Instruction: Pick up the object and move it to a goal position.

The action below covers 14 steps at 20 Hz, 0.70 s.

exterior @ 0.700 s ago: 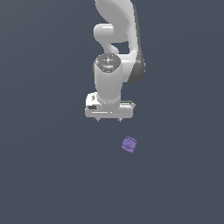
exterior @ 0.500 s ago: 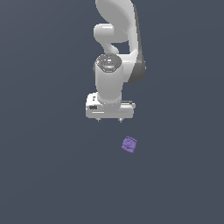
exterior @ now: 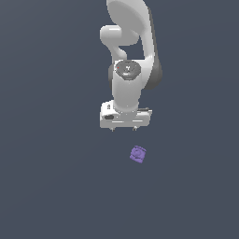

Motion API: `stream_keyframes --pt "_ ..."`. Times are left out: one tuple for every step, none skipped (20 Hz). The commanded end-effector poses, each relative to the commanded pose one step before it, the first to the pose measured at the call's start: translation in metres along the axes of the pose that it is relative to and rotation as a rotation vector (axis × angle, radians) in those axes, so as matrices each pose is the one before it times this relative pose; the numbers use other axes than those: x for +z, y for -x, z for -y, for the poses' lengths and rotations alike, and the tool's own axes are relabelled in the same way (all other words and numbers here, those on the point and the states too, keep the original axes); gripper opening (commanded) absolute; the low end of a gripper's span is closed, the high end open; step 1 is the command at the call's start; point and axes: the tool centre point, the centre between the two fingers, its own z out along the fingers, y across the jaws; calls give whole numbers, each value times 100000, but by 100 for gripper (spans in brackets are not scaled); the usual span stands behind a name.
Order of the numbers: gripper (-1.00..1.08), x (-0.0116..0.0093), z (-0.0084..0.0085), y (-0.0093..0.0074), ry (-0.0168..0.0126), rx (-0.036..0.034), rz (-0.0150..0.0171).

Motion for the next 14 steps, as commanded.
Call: stream_keyframes --pt "100 3 -85 -33 48 -211 -35" --pt "100 22 5 -35 19 -436 0" --pt "100 33 32 -47 24 -632 0" --pt "100 45 51 -59 28 -814 0" --pt "100 56 70 -72 32 -995 0" --pt "100 66 82 -84 36 -1163 1" --pt "100 74 90 -96 40 -1313 0" --pt "100 81 89 -108 45 -1458 0" --pt "100 88 88 -121 48 -1602 0" --pt "100 96 91 -134 51 -1749 0" --pt "100 106 102 -147 52 -1917 -1" --pt "100 117 113 -162 53 -2086 -2" --pt "100 126 120 -176 53 -2248 -3" --pt "100 136 123 -191 53 -2405 -4"
